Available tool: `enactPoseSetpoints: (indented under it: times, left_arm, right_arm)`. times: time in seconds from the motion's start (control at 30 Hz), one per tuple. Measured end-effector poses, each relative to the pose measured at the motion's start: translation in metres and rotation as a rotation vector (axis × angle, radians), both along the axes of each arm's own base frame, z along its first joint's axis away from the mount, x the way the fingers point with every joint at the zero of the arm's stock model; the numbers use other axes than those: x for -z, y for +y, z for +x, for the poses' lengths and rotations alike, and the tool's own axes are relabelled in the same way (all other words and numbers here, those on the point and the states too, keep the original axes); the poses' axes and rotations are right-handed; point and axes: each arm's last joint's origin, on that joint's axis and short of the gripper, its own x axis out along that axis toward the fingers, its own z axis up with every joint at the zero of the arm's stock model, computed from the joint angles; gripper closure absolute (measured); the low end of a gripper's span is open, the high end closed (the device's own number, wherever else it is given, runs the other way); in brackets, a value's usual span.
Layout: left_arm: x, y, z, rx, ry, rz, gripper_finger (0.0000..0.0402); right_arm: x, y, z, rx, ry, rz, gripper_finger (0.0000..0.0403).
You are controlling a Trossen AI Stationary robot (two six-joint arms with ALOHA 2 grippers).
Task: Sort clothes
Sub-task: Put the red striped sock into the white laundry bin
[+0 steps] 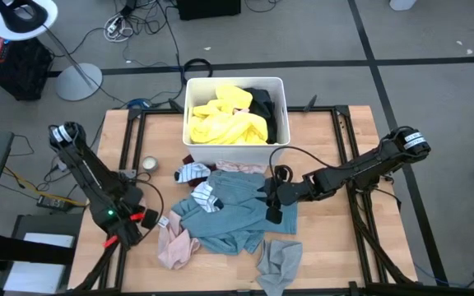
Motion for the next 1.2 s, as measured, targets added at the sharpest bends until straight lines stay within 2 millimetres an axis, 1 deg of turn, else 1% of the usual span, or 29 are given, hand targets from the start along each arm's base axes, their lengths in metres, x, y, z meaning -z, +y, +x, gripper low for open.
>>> enactPoseSetpoints:
  times: [0.17,0.27,0.33,0.43,0.53,0.6,0.67,0.7,0.8,1.0,1.07,1.2]
  left_arm:
    - [0.013,-0.005,0.003,0.001,0.027,0.024,0.0329]
    - [0.026,-0.008,0.004,0.015,0.029,-0.011,0.0329]
    - [0.032,-0.008,0.004,0.013,0.054,-0.003,0.0329]
    - [0.038,-0.01,0.005,0.012,0.051,-0.018,0.0331]
    - [0.043,-0.01,0.004,0.008,0.067,-0.027,0.0343]
    - [0.045,-0.01,0.004,0.004,0.073,-0.038,0.0362]
    - [0.043,-0.011,0.004,0.0,0.089,-0.053,0.0388]
    - [0.042,-0.012,0.004,-0.002,0.092,-0.057,0.0394]
    - [0.03,-0.016,0.006,-0.003,0.099,-0.046,0.0399]
    - [-0.005,-0.023,0.011,0.0,0.118,-0.016,0.04]
    - [-0.008,-0.024,0.013,0.012,0.095,-0.01,0.04]
    - [-0.007,-0.029,0.02,0.12,-0.041,-0.014,0.0395]
  right_arm:
    - [0.0,0.0,0.0,0.006,-0.002,0.009,0.0277]
    - [0.0,0.001,0.0,0.003,-0.003,0.011,0.0277]
    - [0.0,0.002,0.0,0.001,-0.005,0.012,0.0277]
    - [0.0,0.003,-0.001,-0.003,-0.006,0.012,0.0277]
    - [-0.001,0.004,-0.001,-0.005,-0.01,0.014,0.0277]
    - [-0.001,0.004,-0.001,-0.006,-0.011,0.014,0.0277]
    - [-0.001,0.005,-0.001,-0.008,-0.013,0.016,0.0277]
    - [-0.001,0.006,-0.001,-0.008,-0.014,0.019,0.0277]
    - [-0.001,0.006,-0.001,-0.007,-0.014,0.02,0.0277]
    - [-0.001,0.006,-0.001,-0.007,-0.014,0.02,0.0277]
    - [-0.001,0.006,-0.001,-0.007,-0.014,0.02,0.0277]
    - [-0.001,0.006,-0.001,-0.007,-0.014,0.02,0.0277]
